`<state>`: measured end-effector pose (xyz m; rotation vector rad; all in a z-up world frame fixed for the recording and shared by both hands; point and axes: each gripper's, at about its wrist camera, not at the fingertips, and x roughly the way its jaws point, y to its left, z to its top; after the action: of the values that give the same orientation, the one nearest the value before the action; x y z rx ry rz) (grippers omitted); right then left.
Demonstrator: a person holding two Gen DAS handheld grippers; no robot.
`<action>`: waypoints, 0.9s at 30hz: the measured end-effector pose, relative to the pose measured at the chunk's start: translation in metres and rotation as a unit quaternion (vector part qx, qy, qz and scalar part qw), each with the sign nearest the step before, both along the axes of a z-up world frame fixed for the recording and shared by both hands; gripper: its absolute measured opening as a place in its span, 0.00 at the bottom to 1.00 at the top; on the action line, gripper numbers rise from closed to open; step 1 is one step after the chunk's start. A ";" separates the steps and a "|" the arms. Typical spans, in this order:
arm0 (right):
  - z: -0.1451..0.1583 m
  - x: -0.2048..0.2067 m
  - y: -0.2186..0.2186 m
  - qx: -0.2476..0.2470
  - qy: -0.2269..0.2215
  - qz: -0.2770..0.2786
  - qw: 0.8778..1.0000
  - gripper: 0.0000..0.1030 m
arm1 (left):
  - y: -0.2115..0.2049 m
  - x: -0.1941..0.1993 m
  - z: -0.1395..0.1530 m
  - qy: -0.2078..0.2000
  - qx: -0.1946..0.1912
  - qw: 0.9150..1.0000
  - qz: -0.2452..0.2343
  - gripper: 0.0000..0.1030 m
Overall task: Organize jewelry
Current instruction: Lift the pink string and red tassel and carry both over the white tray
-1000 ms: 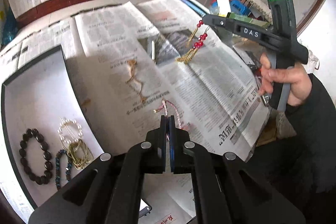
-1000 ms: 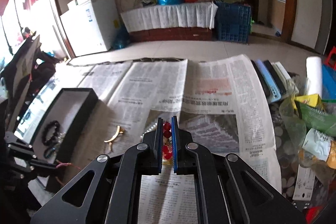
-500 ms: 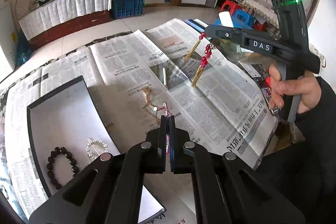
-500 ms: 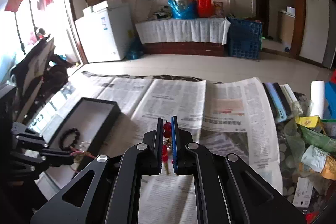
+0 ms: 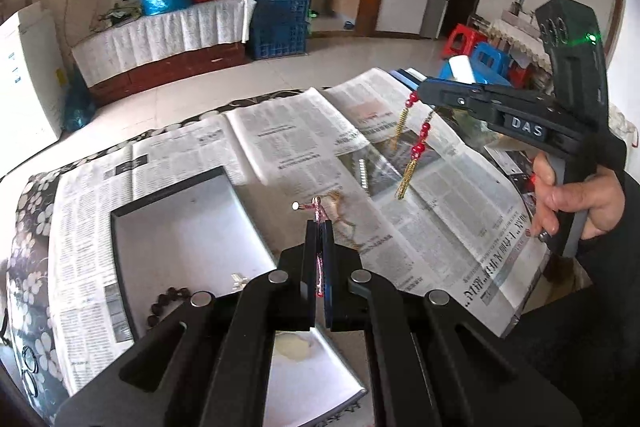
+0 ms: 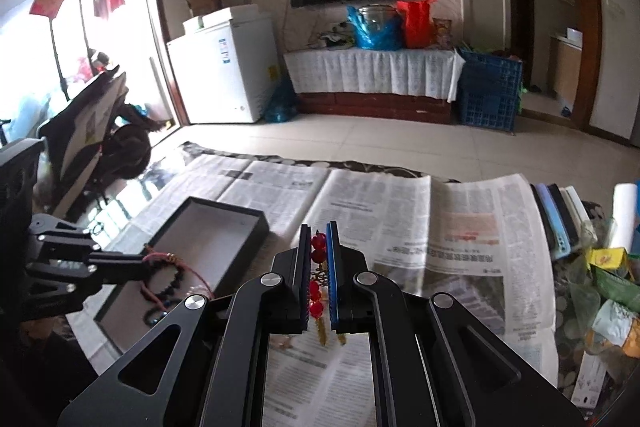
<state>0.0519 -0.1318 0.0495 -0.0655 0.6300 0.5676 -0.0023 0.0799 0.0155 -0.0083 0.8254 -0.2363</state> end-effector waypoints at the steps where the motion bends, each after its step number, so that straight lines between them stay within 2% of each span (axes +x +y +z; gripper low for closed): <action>1: 0.001 -0.001 0.003 0.000 -0.001 0.002 1.000 0.07 | 0.004 -0.001 0.001 -0.001 -0.001 1.000 0.005 0.02; 8: 0.004 -0.004 0.033 0.003 -0.003 0.028 1.000 0.07 | 0.037 -0.002 0.002 -0.003 -0.001 0.999 0.042 0.02; 14: 0.004 -0.009 0.066 -0.001 -0.003 0.057 0.998 0.07 | 0.073 0.001 -0.010 0.014 -0.002 0.996 0.088 0.02; 27: 0.000 -0.015 0.122 -0.002 0.002 0.096 0.995 0.07 | 0.107 -0.003 -0.018 0.021 -0.002 0.992 0.122 0.02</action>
<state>0.0370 -0.0100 0.0491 -0.1291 0.6316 0.7526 -0.0050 0.1874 -0.0024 -0.1177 0.8581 -0.0065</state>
